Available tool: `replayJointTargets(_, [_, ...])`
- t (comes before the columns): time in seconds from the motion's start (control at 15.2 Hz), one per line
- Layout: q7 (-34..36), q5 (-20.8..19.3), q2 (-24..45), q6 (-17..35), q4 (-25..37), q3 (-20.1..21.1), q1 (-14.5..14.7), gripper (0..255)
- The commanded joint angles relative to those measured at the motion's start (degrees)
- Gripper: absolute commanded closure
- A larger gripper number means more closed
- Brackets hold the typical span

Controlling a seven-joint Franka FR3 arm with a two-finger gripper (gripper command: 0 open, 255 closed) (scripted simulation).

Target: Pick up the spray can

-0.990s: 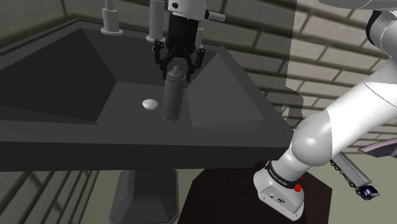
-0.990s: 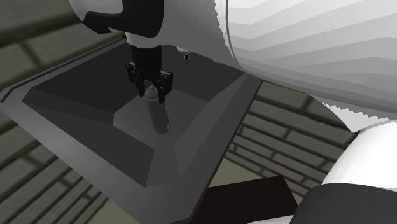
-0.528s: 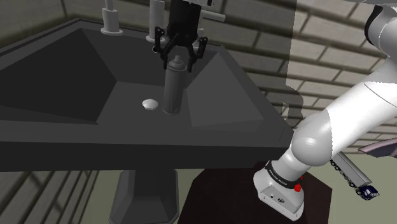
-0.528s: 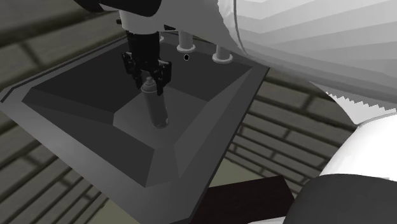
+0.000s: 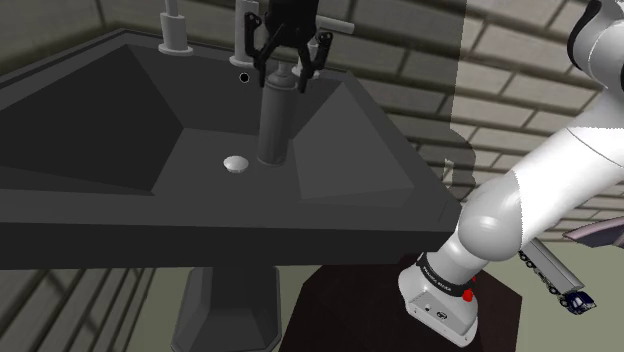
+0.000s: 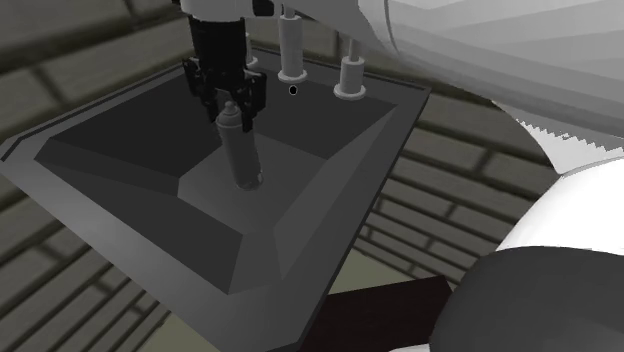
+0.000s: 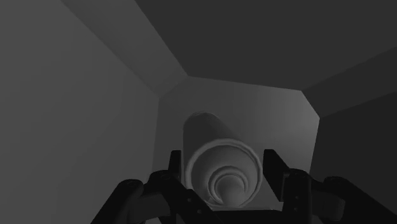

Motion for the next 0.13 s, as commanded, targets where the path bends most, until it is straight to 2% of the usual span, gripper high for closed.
replayJointTargets(0.0, [0.2, -0.2, 0.4, -1.0, 1.3, 0.0, 0.0, 255])
replayJointTargets(0.07, [0.2, -0.2, 0.4, -1.0, 1.4, 0.0, 0.0, 255])
